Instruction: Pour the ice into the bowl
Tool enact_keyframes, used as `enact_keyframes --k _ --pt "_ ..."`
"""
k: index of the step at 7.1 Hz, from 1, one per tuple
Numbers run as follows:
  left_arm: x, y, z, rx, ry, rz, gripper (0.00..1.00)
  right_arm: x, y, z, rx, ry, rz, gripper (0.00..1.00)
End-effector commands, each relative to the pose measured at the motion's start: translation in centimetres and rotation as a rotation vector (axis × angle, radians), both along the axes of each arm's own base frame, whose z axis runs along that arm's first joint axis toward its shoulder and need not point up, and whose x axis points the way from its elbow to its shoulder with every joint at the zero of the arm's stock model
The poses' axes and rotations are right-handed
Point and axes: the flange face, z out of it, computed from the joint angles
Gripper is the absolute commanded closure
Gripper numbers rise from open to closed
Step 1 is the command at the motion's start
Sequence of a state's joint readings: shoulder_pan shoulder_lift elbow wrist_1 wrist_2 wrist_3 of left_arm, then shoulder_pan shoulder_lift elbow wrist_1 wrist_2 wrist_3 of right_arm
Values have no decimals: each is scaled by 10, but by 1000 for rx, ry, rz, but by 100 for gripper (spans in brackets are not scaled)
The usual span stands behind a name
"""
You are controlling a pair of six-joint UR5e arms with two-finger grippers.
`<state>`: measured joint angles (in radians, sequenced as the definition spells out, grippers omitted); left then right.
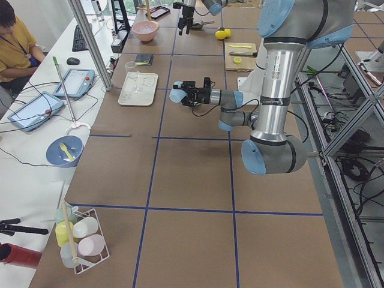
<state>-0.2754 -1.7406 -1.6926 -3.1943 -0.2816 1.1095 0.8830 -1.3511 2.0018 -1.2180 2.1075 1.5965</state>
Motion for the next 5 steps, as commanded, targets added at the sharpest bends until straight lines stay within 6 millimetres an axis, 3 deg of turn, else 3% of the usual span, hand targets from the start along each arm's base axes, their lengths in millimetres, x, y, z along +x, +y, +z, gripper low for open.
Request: enact_keyframes --k 1,5 --pt "-3 -2 -3 11 85 -1 100 4 -2 -2 2 -4 6 0" --pt "15 -3 -18 31 477 103 100 17 -5 -5 -11 -27 -7 0"
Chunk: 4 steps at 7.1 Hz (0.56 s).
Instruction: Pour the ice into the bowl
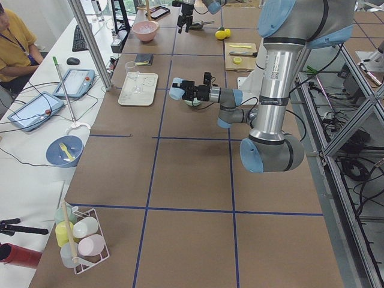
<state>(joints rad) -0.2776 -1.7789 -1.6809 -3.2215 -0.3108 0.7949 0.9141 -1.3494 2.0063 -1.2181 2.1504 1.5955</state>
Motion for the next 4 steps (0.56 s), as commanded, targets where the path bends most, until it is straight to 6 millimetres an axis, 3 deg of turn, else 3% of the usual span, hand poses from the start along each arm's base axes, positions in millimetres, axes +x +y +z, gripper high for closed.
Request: enact_keyframes --k 1,3,4 --pt "9 0 -10 16 246 81 100 3 -1 -1 -2 -5 -2 0" --pt "20 1 -18 18 575 217 100 3 -1 -1 -2 -5 -2 0" --pt "23 0 -22 21 619 269 100 3 -1 -1 -2 -5 -2 0"
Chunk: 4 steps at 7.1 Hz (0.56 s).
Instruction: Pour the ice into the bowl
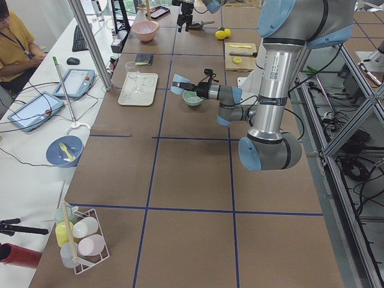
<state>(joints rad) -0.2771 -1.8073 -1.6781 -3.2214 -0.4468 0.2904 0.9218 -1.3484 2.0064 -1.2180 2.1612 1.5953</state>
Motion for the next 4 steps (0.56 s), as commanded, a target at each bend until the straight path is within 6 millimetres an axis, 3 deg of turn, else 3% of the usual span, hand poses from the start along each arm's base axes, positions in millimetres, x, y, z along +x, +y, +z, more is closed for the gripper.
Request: enact_keyframes --k 1,4 --pt "5 -5 -7 26 102 110 100 0 0 0 -1 0 1 0" --pt "19 -19 3 -24 -88 151 100 2 -1 -1 3 -1 4 0"
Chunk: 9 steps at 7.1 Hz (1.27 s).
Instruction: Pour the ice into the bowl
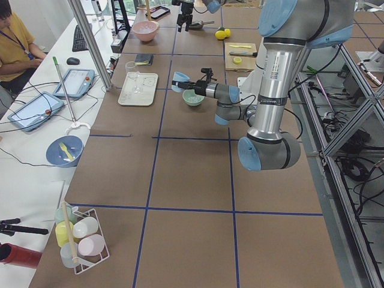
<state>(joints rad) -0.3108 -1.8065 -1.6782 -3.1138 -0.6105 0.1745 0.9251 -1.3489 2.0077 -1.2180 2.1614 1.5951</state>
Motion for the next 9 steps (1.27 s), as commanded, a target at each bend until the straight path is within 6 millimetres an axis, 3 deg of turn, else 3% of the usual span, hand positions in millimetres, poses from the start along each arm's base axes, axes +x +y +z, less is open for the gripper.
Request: enact_keyframes --k 1,2,6,7,8,9 --pt "11 -16 14 -58 -196 13 100 0 0 0 2 0 -1 0" --pt "7 -24 21 -65 -232 35 100 1 1 -3 7 -4 -1 0" --pt "-14 -48 94 -326 -135 159 100 4 4 -11 19 -17 -1 0" --pt "-29 -51 113 -375 -103 166 100 5 6 -13 22 -18 -1 0" --pt "-38 -44 141 -454 -55 216 100 5 6 -14 23 -19 -1 0" --pt "-46 -36 153 -518 23 262 100 6 6 -14 23 -19 0 0"
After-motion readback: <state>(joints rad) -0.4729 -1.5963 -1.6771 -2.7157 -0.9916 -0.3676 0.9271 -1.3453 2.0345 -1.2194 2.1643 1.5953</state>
